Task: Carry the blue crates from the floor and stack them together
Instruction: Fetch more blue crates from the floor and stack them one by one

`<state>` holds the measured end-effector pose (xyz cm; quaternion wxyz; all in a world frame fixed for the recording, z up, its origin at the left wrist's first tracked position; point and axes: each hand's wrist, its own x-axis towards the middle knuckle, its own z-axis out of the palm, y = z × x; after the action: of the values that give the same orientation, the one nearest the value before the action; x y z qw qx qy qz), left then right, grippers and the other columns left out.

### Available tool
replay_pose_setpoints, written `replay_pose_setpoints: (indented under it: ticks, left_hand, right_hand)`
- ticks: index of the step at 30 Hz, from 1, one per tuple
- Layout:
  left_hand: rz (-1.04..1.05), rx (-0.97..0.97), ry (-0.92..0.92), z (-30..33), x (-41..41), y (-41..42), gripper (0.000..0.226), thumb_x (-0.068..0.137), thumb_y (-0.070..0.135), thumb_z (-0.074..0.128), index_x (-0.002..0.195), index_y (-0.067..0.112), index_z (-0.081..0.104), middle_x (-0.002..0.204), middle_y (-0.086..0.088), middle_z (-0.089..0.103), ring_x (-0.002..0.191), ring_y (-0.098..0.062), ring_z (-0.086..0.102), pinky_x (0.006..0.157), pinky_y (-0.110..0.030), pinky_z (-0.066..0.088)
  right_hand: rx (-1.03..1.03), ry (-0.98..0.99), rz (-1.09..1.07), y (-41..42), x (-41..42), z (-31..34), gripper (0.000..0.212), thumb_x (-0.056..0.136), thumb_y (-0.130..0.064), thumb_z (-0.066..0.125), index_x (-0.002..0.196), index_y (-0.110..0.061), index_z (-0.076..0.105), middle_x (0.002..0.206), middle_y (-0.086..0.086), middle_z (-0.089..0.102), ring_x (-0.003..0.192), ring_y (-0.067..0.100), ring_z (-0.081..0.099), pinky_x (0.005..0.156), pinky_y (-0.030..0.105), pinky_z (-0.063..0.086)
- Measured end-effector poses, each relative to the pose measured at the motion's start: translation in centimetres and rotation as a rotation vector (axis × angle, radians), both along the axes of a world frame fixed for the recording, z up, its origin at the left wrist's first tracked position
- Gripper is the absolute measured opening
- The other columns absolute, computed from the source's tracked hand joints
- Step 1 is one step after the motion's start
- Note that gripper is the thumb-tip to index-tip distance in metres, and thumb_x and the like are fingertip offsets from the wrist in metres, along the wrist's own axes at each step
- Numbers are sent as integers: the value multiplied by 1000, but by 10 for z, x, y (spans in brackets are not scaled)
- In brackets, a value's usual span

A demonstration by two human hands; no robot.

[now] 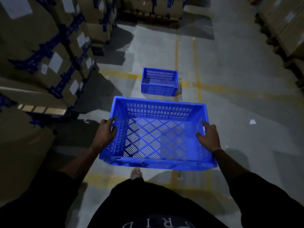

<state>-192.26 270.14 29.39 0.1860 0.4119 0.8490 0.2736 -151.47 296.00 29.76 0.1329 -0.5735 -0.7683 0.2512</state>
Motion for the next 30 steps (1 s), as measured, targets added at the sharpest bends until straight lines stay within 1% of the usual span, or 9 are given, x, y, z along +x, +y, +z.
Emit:
replay_pose_setpoints:
  ticks: [2,5,7,10,15,17,22,26,30]
  left_hand:
    - [-25,-22,-9,5,-35,38,53,96,22,60,147,25,46,117,-17,54,97,-30,63,86,-36,47]
    - [-45,-8,14,6,-84,95,53,96,22,59,147,24,46,121,-17,54,103,-30,63,88,-38,48]
    - [-50,-20,11,8,-108,131,53,97,21,60,148,26,46,122,-17,53,102,-29,62,88,-39,49]
    - [-63,-18,6,8,-143,185,54,97,18,58,149,26,45,120,-16,51,100,-33,63,88,-41,50]
    - [-87,-35,-9,-3,-191,286,50,101,18,53,150,21,42,127,-19,50,108,-35,60,93,-44,47]
    - [-93,-46,-11,-9,-208,330,51,101,17,53,151,20,41,127,-21,50,110,-36,59,95,-43,47]
    - [-177,-163,-15,-14,-259,435,61,96,15,54,154,18,33,132,-21,52,119,-33,51,96,-41,44]
    - [-182,-191,-26,-12,-291,516,62,96,11,54,154,14,32,126,-20,51,115,-32,50,96,-46,46]
    - [-177,-221,-42,-19,-322,581,65,92,10,53,154,10,32,117,-26,52,112,-41,51,97,-47,45]
  right_hand:
    - [14,14,9,34,-32,2,67,81,-21,76,142,-20,50,106,17,46,95,40,58,86,41,48]
    - [9,2,-30,81,-72,1,67,81,-20,76,143,-20,50,109,18,47,97,40,58,88,41,48]
    - [-4,4,-48,111,-96,1,66,81,-18,75,143,-20,50,110,17,47,97,40,59,88,41,48]
    - [3,7,-41,167,-129,-2,65,81,-13,73,142,-17,51,108,17,47,90,40,59,82,40,48]
    - [-22,26,-34,267,-176,-15,63,81,-3,64,143,-12,50,106,20,46,84,41,57,78,39,46]
    - [-34,35,-46,311,-196,-18,64,81,-4,59,143,-14,50,109,20,45,83,40,57,77,39,46]
    - [-114,28,-84,415,-240,-16,70,80,5,53,145,-19,47,118,19,41,78,42,56,70,43,50]
    - [-148,19,-53,499,-272,-22,74,78,10,50,147,-17,44,121,21,39,73,40,53,69,41,48]
    - [-179,-20,-63,569,-306,-31,75,79,9,48,148,-19,42,124,22,39,82,41,55,74,41,47]
